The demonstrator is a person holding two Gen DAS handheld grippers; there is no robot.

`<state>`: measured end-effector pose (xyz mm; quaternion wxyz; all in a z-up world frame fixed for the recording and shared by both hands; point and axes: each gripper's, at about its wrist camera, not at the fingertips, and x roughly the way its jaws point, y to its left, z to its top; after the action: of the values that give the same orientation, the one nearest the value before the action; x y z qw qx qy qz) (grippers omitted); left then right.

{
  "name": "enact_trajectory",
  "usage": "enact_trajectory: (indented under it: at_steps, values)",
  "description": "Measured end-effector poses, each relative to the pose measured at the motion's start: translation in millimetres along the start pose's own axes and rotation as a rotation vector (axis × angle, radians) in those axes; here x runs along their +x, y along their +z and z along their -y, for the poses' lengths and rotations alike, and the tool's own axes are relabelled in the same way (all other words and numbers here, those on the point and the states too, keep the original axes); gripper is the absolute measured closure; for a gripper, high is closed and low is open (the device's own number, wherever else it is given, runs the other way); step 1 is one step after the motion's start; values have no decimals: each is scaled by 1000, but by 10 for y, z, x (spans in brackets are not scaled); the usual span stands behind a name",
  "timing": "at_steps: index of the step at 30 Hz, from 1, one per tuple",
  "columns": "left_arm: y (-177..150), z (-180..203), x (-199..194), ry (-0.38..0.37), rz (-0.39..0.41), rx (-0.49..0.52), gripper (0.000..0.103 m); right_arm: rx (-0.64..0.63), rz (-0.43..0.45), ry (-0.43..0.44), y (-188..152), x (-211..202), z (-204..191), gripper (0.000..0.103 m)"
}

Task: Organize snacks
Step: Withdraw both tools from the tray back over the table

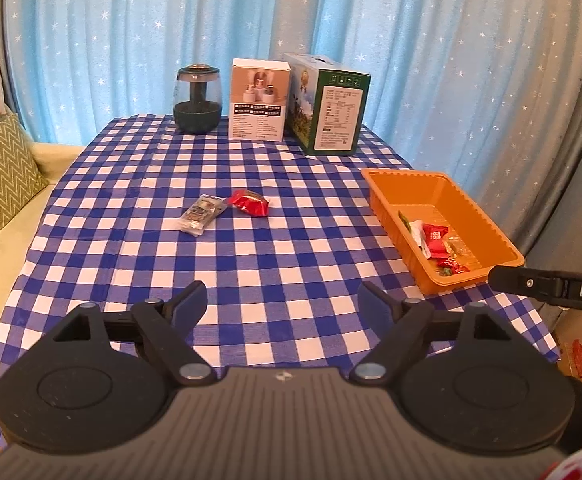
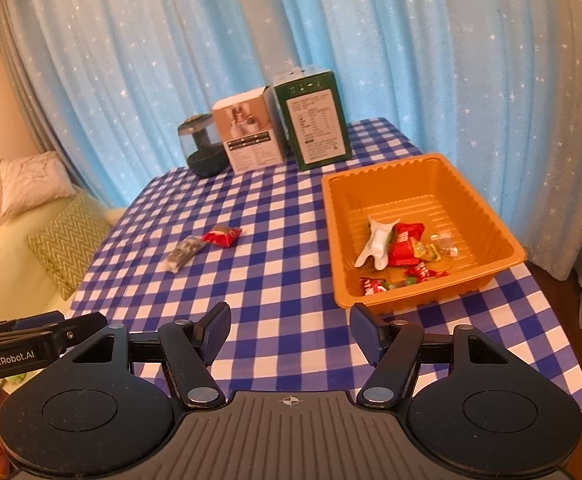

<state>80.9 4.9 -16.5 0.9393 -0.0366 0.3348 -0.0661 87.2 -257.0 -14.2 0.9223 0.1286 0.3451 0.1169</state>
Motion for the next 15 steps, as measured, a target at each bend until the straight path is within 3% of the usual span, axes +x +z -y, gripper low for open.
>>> enact_trajectory:
  at_steps: [15]
  values:
    - [43,-277,223,46,-23,-20,22,-44,-52,18,-65,320,-82,36]
